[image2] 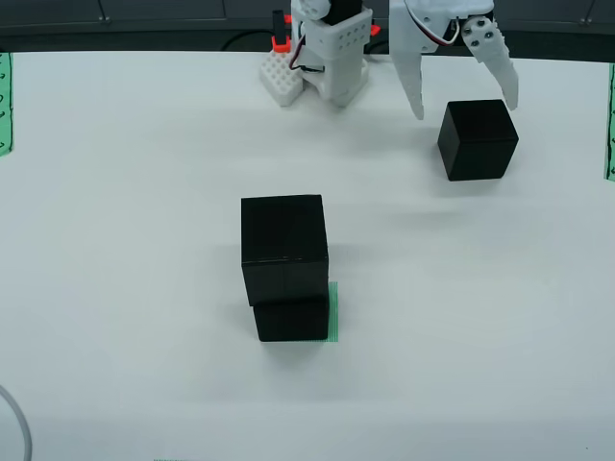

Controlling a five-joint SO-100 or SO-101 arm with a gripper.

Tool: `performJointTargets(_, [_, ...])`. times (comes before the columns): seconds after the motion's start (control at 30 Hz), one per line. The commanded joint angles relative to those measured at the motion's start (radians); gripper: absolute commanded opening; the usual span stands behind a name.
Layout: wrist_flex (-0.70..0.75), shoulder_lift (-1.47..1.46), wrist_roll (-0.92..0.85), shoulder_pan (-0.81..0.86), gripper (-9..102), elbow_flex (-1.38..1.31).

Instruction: Stack 3 Blocks on the chosen place.

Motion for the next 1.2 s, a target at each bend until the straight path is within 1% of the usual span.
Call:
performJointTargets(0.0, [-0.029,-0.009,-0.008,-0.046,39,0.000])
performJointTargets(0.2, [-0.087,-0.129,0.006,-0.143,39,0.003])
performJointTargets(0.33, [-0.133,-0.215,0.008,-0.155,39,-0.003])
performJointTargets(0.67, [-0.202,-0.308,0.038,-0.212,39,0.018])
performJointTargets(0.73, [-0.216,-0.314,0.052,-0.221,36,0.023])
performJointTargets(0.83, [-0.230,-0.319,0.069,-0.227,26,0.026])
performJointTargets(0.93, [-0.233,-0.318,0.081,-0.229,21,0.029])
performJointTargets(1.0, [-0.232,-0.311,0.098,-0.227,19,0.028])
performJointTargets(1.17, [-0.161,-0.225,0.104,-0.189,18,-0.006])
